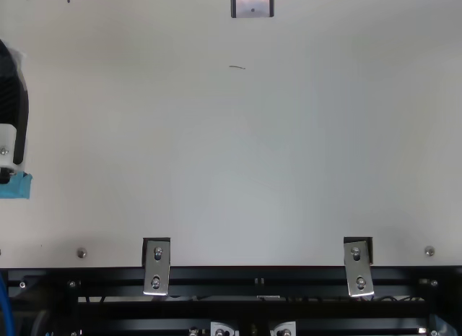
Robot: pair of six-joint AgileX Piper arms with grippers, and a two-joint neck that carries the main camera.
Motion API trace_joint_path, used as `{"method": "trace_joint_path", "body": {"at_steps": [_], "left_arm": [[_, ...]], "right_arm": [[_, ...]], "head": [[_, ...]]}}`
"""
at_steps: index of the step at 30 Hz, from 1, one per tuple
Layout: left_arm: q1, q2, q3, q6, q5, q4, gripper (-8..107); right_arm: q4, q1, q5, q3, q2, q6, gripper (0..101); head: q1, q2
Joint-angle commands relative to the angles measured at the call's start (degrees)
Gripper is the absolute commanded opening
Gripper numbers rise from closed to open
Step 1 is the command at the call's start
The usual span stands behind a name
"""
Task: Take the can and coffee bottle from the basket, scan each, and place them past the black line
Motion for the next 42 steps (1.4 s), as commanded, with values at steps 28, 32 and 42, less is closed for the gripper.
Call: {"method": "trace_joint_path", "body": {"at_steps": [28, 32, 42], "left_arm": [[0.0, 0.0, 0.0, 0.0, 0.0, 0.0, 90], [0.0, 0.0, 0.0, 0.0, 0.0, 0.0, 90], [0.0, 0.0, 0.0, 0.0, 0.0, 0.0, 90]], "right_arm": [[15.3, 18.5, 3.5, -2.0, -14.4, -5.2, 101], [18.6, 21.1, 4.4, -1.7, -16.1, -6.9, 101], [29.6, 25.0, 9.8, -1.4, -22.1, -10.7, 101]], "head": [[-4.6, 26.3], [-6.2, 31.8], [-7.8, 41.6]]}}
